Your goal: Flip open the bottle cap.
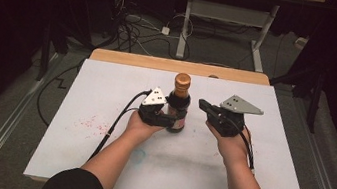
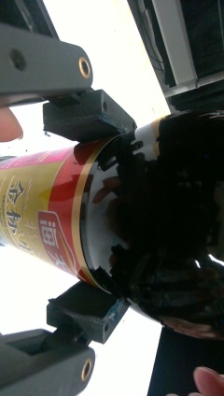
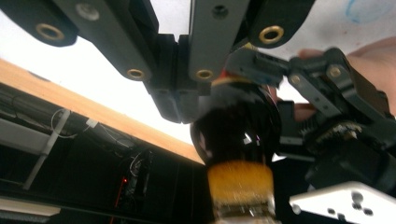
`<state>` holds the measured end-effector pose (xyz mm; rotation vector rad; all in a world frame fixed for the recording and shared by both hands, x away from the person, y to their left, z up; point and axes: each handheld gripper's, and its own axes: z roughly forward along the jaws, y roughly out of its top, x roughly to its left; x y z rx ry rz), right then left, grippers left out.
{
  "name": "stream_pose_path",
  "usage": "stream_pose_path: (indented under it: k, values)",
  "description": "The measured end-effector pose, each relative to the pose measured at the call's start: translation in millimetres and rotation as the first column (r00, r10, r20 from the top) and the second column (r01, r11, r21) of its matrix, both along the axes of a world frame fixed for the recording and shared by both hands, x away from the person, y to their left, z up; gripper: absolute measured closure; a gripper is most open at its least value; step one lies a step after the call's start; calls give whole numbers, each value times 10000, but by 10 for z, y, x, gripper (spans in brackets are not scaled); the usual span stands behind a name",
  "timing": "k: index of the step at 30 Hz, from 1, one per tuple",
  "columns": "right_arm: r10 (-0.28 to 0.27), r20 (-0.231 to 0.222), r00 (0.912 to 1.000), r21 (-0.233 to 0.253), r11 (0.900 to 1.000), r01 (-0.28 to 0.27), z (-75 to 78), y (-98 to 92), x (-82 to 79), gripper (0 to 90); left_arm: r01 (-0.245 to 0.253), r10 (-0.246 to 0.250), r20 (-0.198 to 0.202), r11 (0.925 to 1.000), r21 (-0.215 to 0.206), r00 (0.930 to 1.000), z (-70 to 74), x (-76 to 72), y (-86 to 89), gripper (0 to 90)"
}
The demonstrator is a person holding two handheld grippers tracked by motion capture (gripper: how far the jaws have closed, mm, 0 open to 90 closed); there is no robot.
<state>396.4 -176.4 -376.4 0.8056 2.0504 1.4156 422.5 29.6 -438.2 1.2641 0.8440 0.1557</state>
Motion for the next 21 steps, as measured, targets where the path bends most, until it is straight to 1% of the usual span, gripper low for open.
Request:
stream_pose_path:
  k: [6, 17, 18, 21]
  values:
    - [71, 164, 9998, 30, 10000, -72, 102, 63, 6, 900, -2, 2, 8, 10000, 27, 10000, -1, 1, 0, 285]
    - [281, 340, 9990, -117, 9995, -278, 238, 169, 24, 900, -19, 19, -5, 10000, 14, 10000, -1, 1, -2, 285]
    - [289, 391, 9988, -115, 9995, -284, 271, 191, 27, 900, -19, 19, -2, 10000, 6, 10000, -2, 2, -2, 285]
    - [319, 410, 9987, -107, 9994, -315, 291, 208, 32, 900, -20, 20, -3, 10000, -1, 10000, -2, 3, -2, 285]
